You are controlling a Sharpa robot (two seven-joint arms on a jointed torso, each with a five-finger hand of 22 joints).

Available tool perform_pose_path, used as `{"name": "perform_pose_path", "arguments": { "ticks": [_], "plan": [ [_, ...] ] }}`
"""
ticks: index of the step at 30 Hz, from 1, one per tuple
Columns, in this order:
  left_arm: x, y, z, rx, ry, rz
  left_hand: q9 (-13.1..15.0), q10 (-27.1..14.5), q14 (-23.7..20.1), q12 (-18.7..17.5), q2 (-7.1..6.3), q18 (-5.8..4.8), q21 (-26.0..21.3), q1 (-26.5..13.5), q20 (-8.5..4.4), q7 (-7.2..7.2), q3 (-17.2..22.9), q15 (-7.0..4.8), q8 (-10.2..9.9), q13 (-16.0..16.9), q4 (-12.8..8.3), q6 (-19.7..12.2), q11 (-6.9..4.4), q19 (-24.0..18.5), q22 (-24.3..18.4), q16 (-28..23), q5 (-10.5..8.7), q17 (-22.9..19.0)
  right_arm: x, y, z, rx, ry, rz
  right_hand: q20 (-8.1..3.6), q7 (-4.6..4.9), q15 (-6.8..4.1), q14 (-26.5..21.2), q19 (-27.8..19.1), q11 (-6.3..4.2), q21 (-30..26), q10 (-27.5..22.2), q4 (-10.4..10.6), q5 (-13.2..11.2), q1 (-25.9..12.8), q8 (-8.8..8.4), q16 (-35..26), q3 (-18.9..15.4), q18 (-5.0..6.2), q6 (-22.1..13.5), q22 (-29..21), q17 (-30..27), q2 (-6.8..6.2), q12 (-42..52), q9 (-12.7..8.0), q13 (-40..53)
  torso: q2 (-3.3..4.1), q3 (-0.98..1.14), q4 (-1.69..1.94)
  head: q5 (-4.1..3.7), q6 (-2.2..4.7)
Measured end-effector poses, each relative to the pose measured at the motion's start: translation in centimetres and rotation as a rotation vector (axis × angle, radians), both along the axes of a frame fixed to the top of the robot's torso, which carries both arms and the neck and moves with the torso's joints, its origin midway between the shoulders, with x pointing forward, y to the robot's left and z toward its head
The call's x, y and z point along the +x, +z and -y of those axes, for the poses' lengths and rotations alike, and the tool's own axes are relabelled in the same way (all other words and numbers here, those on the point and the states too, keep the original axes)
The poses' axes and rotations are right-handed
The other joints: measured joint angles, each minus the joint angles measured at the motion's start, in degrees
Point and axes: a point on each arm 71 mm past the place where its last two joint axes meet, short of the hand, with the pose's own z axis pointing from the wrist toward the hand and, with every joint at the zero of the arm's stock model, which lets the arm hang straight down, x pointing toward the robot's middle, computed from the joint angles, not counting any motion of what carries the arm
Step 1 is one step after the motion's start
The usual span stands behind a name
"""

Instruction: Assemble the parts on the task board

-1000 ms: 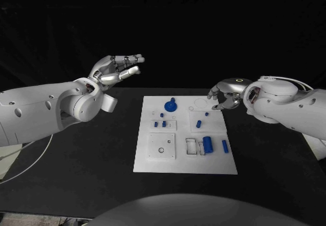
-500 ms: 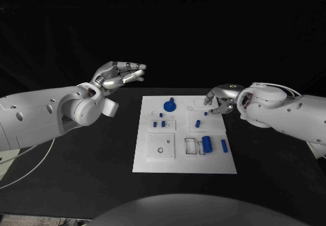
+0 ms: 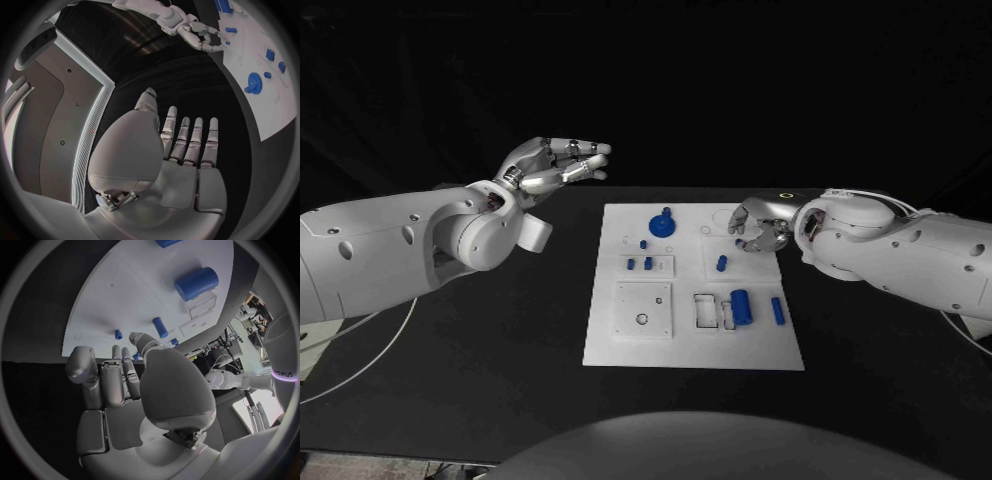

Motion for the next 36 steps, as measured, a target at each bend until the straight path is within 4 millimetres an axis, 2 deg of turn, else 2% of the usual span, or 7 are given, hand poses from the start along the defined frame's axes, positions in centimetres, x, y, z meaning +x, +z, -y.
{"name": "perform_pose_path", "arguments": {
  "ticks": [2, 10, 15, 21, 23, 33, 36],
  "plan": [
    [0.0, -0.1, 0.0, 0.0, 0.0, -0.004, 0.0, -0.09, 0.0, 0.59, 0.37, 0.83, 0.0, 0.24, 0.04, 0.0, 0.14, 0.0, 0.0, -0.07, -0.13, 0.0, -0.08, 0.37, -0.36, 0.24, 0.37, -0.28, 0.0, -0.3, -0.1, 0.0, 0.0, -0.003, 0.05, 0.0, 0.0, 0.0, 0.04, 0.0, 0.0, 0.0, -0.15, 0.67, 0.0, 0.0, 0.0, 0.16, 0.0, 0.0, 0.0, 0.03, 0.0, 0.01, 0.32, 0.02, -0.01, 0.0, -0.02, 0.0, 0.0],
    [-0.2, -0.7, -0.1, 0.001, -0.005, -0.023, 0.0, -0.69, 0.21, 2.11, 1.54, 0.84, 0.0, 1.08, 0.1, 0.12, 0.47, 0.21, 0.23, -0.29, -0.15, 0.12, 0.1, 0.9, -1.43, 0.63, 1.51, -1.14, 0.0, -1.0, -0.2, -0.003, -0.005, -0.01, 0.05, 0.0, 0.0, 0.0, 0.04, 0.23, 0.0, -0.23, -1.36, 4.12, 0.08, 0.52, 0.0, 2.29, 0.0, 0.0, 0.0, -0.54, -0.52, 0.61, 2.27, 0.41, -0.02, -0.02, -0.02, -0.09, 0.0],
    [-0.3, -1.0, -0.1, 0.002, -0.008, -0.033, -0.01, -1.03, 0.41, 2.89, 2.26, 0.84, 0.0, 1.8, 0.01, 0.21, 0.47, 0.41, 0.23, -0.39, -0.15, 0.21, 0.04, 1.23, -2.03, 1.03, 1.87, -1.64, 0.1, -1.2, -0.2, -0.013, -0.011, -0.014, -0.06, -0.28, 0.2, -0.87, -0.75, 0.45, -0.96, -1.94, -1.92, 4.99, -0.15, 0.89, -0.79, 3.14, 0.0, 0.27, -0.01, -1.71, -0.75, 0.61, 3.31, 0.42, -0.02, -0.02, -0.02, 0.02, 0.0],
    [-0.4, -1.3, 0.0, 0.002, -0.01, -0.043, -0.01, -1.22, 0.61, 3.55, 2.94, 0.83, 0.0, 2.49, 0.0, 0.2, 0.62, 0.61, 0.23, -0.45, -0.3, 0.21, 0.23, 1.64, -2.45, 1.47, 2.42, -1.96, 0.2, -1.4, -0.3, -0.034, -0.018, -0.018, 0.26, -0.56, 0.63, -2.48, -2.45, 1.42, -3.13, -3.93, -2.38, 5.0, -0.46, 0.89, -2.0, 3.63, 0.0, 0.55, -0.01, -3.75, -1.05, 0.61, 4.37, 1.04, -0.04, -0.02, -0.05, -0.24, 0.0],
    [-0.4, -1.4, 0.0, 0.003, -0.011, -0.045, -0.01, -1.22, 0.61, 3.66, 3.09, 0.83, 0.0, 2.64, 0.0, 0.2, 0.61, 0.61, 0.23, -0.45, -0.3, 0.21, 0.23, 1.64, -2.57, 1.47, 2.53, -2.07, 0.2, -1.4, -0.3, -0.04, -0.021, -0.017, 0.25, -1.13, 0.63, -2.48, -2.45, 1.42, -3.13, -3.93, -2.61, 5.0, -0.46, 0.89, -2.0, 3.85, 0.0, 0.7, -0.01, -3.82, -1.05, 0.62, 4.58, 1.2, -0.04, -0.02, -0.05, -0.36, 0.0],
    [-0.4, -1.6, 0.1, 0.006, -0.014, -0.055, -0.07, -1.75, 0.84, 4.76, 4.14, 0.83, 0.0, 3.69, 0.0, 0.2, 0.61, 0.83, 0.23, -0.57, -0.3, 0.21, 0.35, 2.05, -3.28, 2.13, 3.49, -2.63, 0.3, -1.6, -0.2, -0.054, -0.029, -0.018, 0.25, -1.64, 0.63, -2.48, -2.45, 1.42, -2.69, -3.92, -3.02, 4.55, -0.85, 1.5, -2.0, 4.26, 0.0, 1.22, 0.04, -3.83, -0.65, 2.11, 5.66, 2.02, -0.05, -0.01, -0.07, -0.39, 0.0],
    [-0.4, -1.7, 0.2, 0.007, -0.016, -0.058, -0.07, -1.82, 1.02, 4.82, 4.37, 0.84, 0.0, 3.92, 0.0, 0.2, 0.61, 1.02, 0.22, -0.63, -0.3, 0.2, 0.42, 2.45, -3.41, 2.13, 3.86, -2.74, 0.3, -1.6, -0.2, -0.055, -0.03, -0.02, 0.25, -1.07, 0.63, -2.48, -2.45, 0.6, -2.62, -3.1, -3.5, 4.55, -0.84, 2.03, -2.0, 4.74, 0.0, 1.93, 0.04, -3.83, -0.64, 3.11, 6.28, 2.4, -0.05, 0.0, -0.08, -0.4, 0.0]
  ]
}}
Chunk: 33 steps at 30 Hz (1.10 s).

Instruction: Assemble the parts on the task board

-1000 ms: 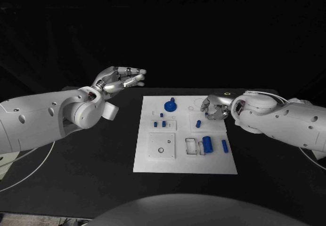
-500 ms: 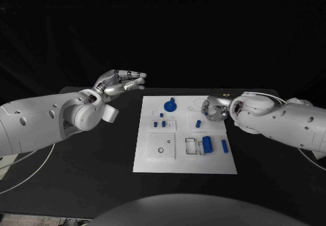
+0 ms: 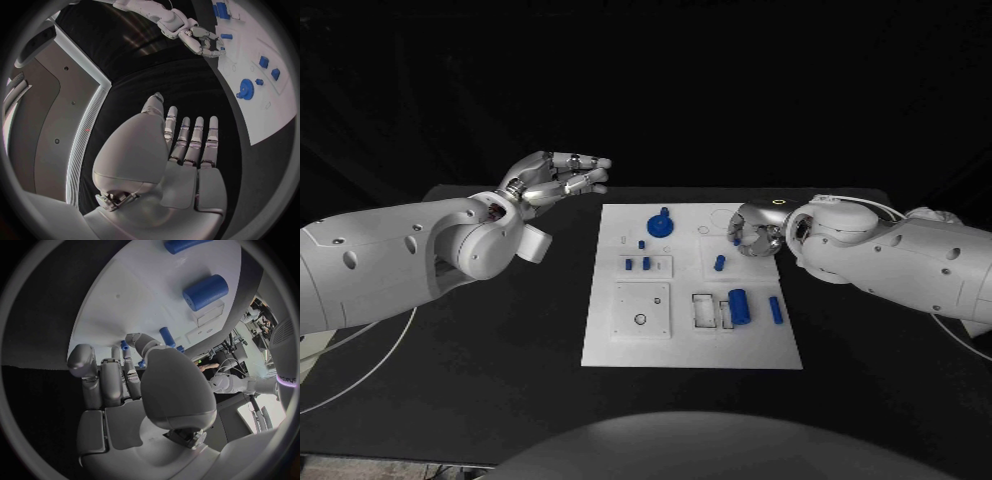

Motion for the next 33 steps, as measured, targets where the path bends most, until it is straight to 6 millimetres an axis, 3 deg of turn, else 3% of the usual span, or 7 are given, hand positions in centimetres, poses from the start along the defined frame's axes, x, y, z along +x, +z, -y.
{"name": "perform_pose_path", "arguments": {
  "ticks": [5, 8, 12, 18, 33],
  "plan": [
    [0.0, -0.15, 0.11, 0.002, -0.002, -0.006, 0.0, 0.0, 0.0, 0.5, 0.32, 0.0, 0.0, 0.58, 0.0, 0.0, 0.0, 0.0, 0.23, 0.0, 0.0, 0.0, 0.0, 0.0, -0.22, 0.33, 0.0, -0.16, 0.02, -0.02, 0.02, -0.001, -0.001, -0.002, 0.0, 0.45, -0.21, -0.21, 0.0, -0.39, 1.04, 3.16, -0.8, -0.35, 1.08, 1.3, 0.0, 0.8, 0.0, 1.56, 0.0, -0.14, 1.08, 2.01, 1.77, 0.73, 0.01, 0.01, 0.0, -0.13, 0.0],
    [-0.01, -0.21, 0.13, 0.003, -0.003, -0.01, 0.0, 0.0, 0.0, 0.76, 0.45, 0.88, 0.0, 0.93, 0.0, 0.12, 0.0, 0.0, 0.23, 0.0, 0.0, 0.12, 0.0, 0.0, -0.35, 0.33, 0.16, -0.23, 0.03, -0.05, 0.04, 0.0, -0.001, -0.003, -0.33, 0.42, -0.21, -0.21, 0.33, -0.83, 1.72, 4.53, -1.19, -1.57, 0.99, 1.82, 0.0, 0.52, 0.0, 2.07, 0.0, -0.27, 1.43, 3.0, 2.69, 1.03, 0.01, 0.02, 0.0, -0.19, 0.0],
    [0.0, -0.26, 0.11, 0.005, -0.003, -0.013, 0.0, -0.22, 0.0, 0.94, 0.67, 0.88, 0.0, 1.14, 0.0, 0.2, 0.0, 0.0, 0.23, 0.0, 0.0, 0.21, 0.22, 0.0, -0.47, 0.67, 0.27, -0.33, 0.08, -0.1, 0.07, 0.002, -0.001, -0.002, -0.33, 0.45, -0.42, -0.41, 0.33, -0.95, 2.13, 5.83, -1.34, -3.48, 0.93, 2.43, 0.0, 0.37, 0.0, 2.42, -0.01, -0.5, 2.11, 3.57, 3.92, 1.16, 0.01, 0.02, 0.01, -0.2, 0.0],
    [0.0, -0.32, 0.17, 0.007, -0.004, -0.017, 0.0, -0.22, 0.4, 1.39, 1.02, 0.87, 0.0, 1.5, 0.0, 0.4, 0.0, 0.0, 0.44, 0.01, 0.0, 0.41, 0.22, 0.41, -0.65, 0.79, 0.27, -0.47, 0.12, -0.22, 0.07, 0.008, -0.003, 0.005, -0.33, 0.75, -0.42, -0.41, 0.33, -1.22, 2.13, 7.19, -1.51, -3.59, 1.31, 2.89, -0.28, 0.52, 0.0, 2.72, -0.01, -1.12, 2.49, 4.21, 5.08, 1.23, 0.01, 0.02, 0.03, -0.16, 0.0],
    [-0.04, -0.43, 0.18, 0.012, -0.003, -0.027, 0.0, -0.22, 0.4, 1.59, 1.36, 0.87, 0.0, 1.84, 0.0, 0.4, 0.0, 0.0, 0.44, 0.01, 0.0, 0.4, 0.22, 0.41, -0.82, 1.0, 0.27, -0.58, -0.07, -0.5, 0.31, 0.043, -0.009, 0.026, -0.32, 0.9, -0.62, -0.62, 0.33, -1.57, 2.12, 8.26, -1.82, -4.35, 1.36, 3.3, -0.55, 0.2, 0.0, 3.23, -0.02, -2.01, 3.02, 4.65, 5.97, 1.27, 0.04, 0.01, 0.03, 0.21, 0.0]
  ]
}}
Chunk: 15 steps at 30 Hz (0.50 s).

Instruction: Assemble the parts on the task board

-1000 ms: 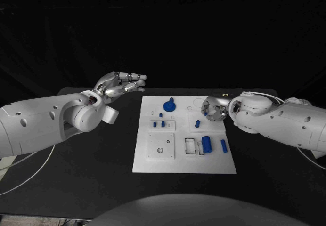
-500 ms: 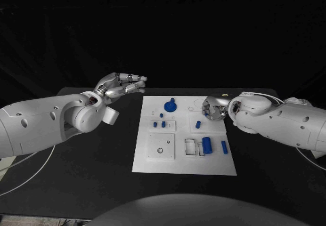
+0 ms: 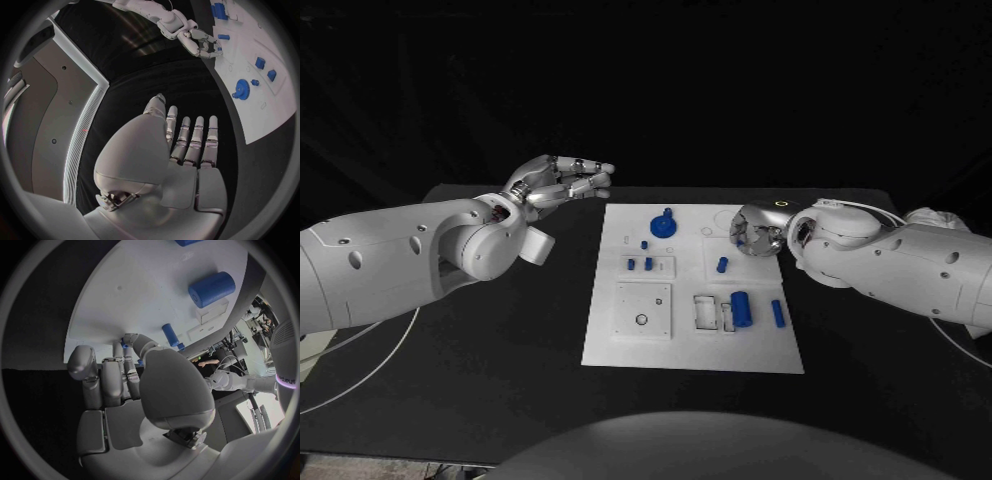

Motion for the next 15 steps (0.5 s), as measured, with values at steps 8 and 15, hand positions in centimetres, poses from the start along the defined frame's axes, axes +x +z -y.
{"name": "perform_pose_path", "arguments": {
  "ticks": [8, 15],
  "plan": [
    [0.0, 0.0, -0.3, 0.004, 0.006, -0.004, 0.0, 0.0, 0.0, 0.0, 0.06, 0.0, 0.0, 0.05, 0.0, 0.0, 0.0, 0.0, 0.0, 0.0, 0.0, 0.0, 0.0, 0.0, -0.06, 0.0, 0.0, -0.03, -0.1, 2.0, 0.3, 0.045, 0.009, 0.043, 0.0, 0.07, 0.0, 0.0, 0.0, 0.12, 0.0, 0.38, -0.15, 0.37, 0.0, -0.06, 0.0, -0.16, 0.0, 0.06, 0.0, -0.07, 0.0, 0.0, 0.66, -0.12, -0.04, 0.02, 0.0, 0.29, 0.0],
    [0.0, -0.1, -0.4, 0.007, 0.009, -0.008, 0.0, 0.02, 0.0, 0.11, 0.06, 0.0, 0.0, 0.05, 0.0, 0.0, 0.0, 0.0, 0.0, -0.05, 0.0, 0.0, 0.01, 0.0, -0.08, 0.0, 0.0, -0.08, -0.4, 6.7, 0.2, 0.103, 0.028, 0.1, 0.0, 0.07, 0.21, -0.21, 0.0, 0.25, 0.0, 0.65, -0.15, 0.37, 0.0, -0.07, -0.22, -0.16, 0.0, 0.06, -0.01, -0.32, -0.01, -0.01, 0.69, -0.24, -0.12, 0.01, 0.0, 0.4, 0.0]
  ]
}}
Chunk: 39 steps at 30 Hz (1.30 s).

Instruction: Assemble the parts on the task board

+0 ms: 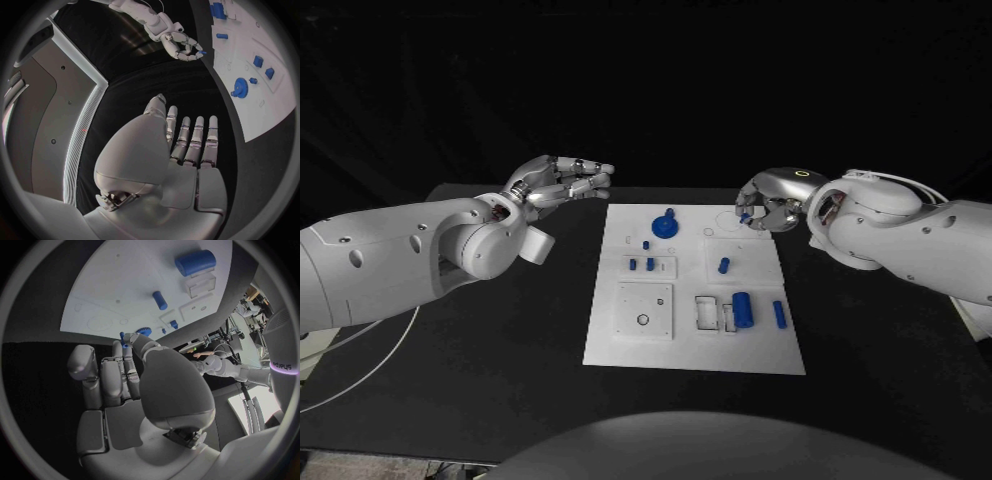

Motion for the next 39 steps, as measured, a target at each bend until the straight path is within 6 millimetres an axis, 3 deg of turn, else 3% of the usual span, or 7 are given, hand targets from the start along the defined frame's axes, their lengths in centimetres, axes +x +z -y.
{"name": "perform_pose_path", "arguments": {
  "ticks": [6, 12, 14, 17, 26, 31, 39],
  "plan": [
    [0.1, -0.1, 0.0, 0.004, 0.003, -0.003, 0.0, 0.2, 0.0, 0.21, 0.0, 0.0, 0.0, 0.0, -0.01, 0.0, 0.0, 0.0, 0.0, 0.0, 0.0, 0.0, 0.2, 0.01, -0.1, 0.0, 0.0, -0.08, -1.2, 3.8, -1.2, 0.062, 0.031, 0.02, 0.0, 0.0, 0.0, 0.0, 0.0, 0.21, 0.0, 0.21, 0.0, 0.0, 0.0, -0.01, -0.22, 0.0, 0.0, 0.0, -0.01, -0.22, 0.0, -0.07, 0.1, -0.1, -0.08, -0.07, -0.02, 0.24, 0.0],
    [0.1, -0.2, 0.1, 0.006, 0.002, -0.007, 0.0, 0.06, 0.0, 0.21, 0.18, 0.0, 0.0, -0.18, -0.21, 0.14, -0.16, 0.0, 0.0, 0.01, 0.16, 0.14, 0.34, 0.21, -0.15, 0.22, 0.0, -0.1, -2.6, 4.5, -4.6, 0.122, 0.088, -0.043, 0.54, 0.57, 0.74, -0.74, -1.21, 0.22, -1.45, 0.22, 0.0, -0.01, 0.0, -0.17, -0.89, 0.0, 0.0, -0.58, -0.01, -1.12, -0.01, -0.2, 0.4, -0.49, -0.24, -0.14, -0.03, 0.21, 0.0],
    [0.1, -0.3, 0.2, 0.005, 0.001, -0.008, 0.0, -0.02, 0.0, 0.37, 0.17, -0.01, 0.0, -0.17, -0.21, 0.22, -0.32, 0.0, 0.0, -0.04, -0.01, 0.22, 0.42, 0.21, -0.25, 0.22, 0.07, -0.17, -3.3, 4.2, -6.0, 0.134, 0.114, -0.072, 0.68, 1.01, 0.84, -1.47, -2.26, 0.24, -2.69, 0.2, -0.17, 0.08, 0.0, -0.65, -1.33, 0.16, 0.91, -1.02, -0.01, -1.89, -0.01, -0.44, 0.5, -0.64, -0.31, -0.16, -0.03, 0.62, 0.0],
    [0.0, -0.3, 0.3, 0.005, 0.0, -0.009, 0.0, -0.01, 0.0, 0.47, 0.17, 0.0, 0.0, -0.17, -0.21, 0.22, -0.32, 0.0, 0.0, -0.05, -0.01, 0.22, 0.44, 0.21, -0.25, 0.22, 0.21, -0.17, -4.2, 3.4, -7.7, 0.14, 0.147, -0.112, 0.73, 1.01, 0.86, -1.67, -2.38, 0.5, -3.06, 0.07, -0.33, 0.56, 0.0, -0.67, -1.67, 0.32, 0.9, -1.02, -0.01, -2.53, -0.01, -0.44, 0.51, -0.72, -0.36, -0.16, -0.02, 1.4, 0.0],
    [-0.4, -0.3, 0.1, 0.004, 0.001, -0.015, 0.0, -0.01, 0.0, 0.47, 0.17, -0.01, 0.0, -0.17, -0.21, 0.43, -0.55, 0.0, 0.0, -0.1, 0.07, 0.43, 0.82, 0.21, -0.47, 0.22, 0.21, -0.29, -7.4, -0.3, -12.6, 0.09, 0.251, -0.189, 0.93, 1.24, 1.03, -1.83, -2.58, 0.84, -2.61, 0.39, -0.87, 1.55, 0.39, -1.16, -1.68, 0.87, 0.9, -1.24, -0.01, -2.28, -0.41, -0.55, 0.6, -0.92, -0.5, -0.2, -0.02, 6.21, 0.0],
    [-0.6, -0.3, -0.1, 0.004, 0.007, -0.015, 0.0, -0.01, 0.0, 0.47, 0.17, -0.01, 0.0, -0.17, -0.21, 0.42, -0.63, 0.0, 0.0, -0.1, -0.01, 0.43, 0.82, 0.21, -0.51, 0.22, 0.21, -0.29, -8.2, -1.9, -13.7, 0.033, 0.283, -0.175, 0.94, 1.45, 1.03, -1.83, -2.58, 0.93, -2.39, 0.3, -0.88, 1.87, 0.61, -1.5, -1.44, 0.88, 0.9, -1.45, -0.01, -2.19, -0.63, -0.66, 0.52, -0.95, -0.51, -0.24, -0.01, 7.12, 0.0],
    [-0.7, -0.3, -0.1, 0.004, 0.008, -0.015, 0.0, -0.01, -0.21, 0.76, 0.18, 0.0, 0.0, -0.15, -0.21, 0.42, -0.63, -0.21, 0.0, -0.09, -0.01, 0.42, 0.82, 0.21, -0.56, 0.22, 0.44, -0.28, -9.2, -4.0, -14.1, -0.041, 0.301, -0.155, 0.94, 1.64, 1.03, -1.83, -2.58, 0.94, -2.39, 0.3, -1.12, 1.88, 0.61, -1.83, -1.44, 1.12, 0.9, -1.64, 0.03, -2.09, -0.63, -0.66, 0.42, -1.05, -0.49, -0.27, -0.07, 7.84, 0.0]
  ]
}}
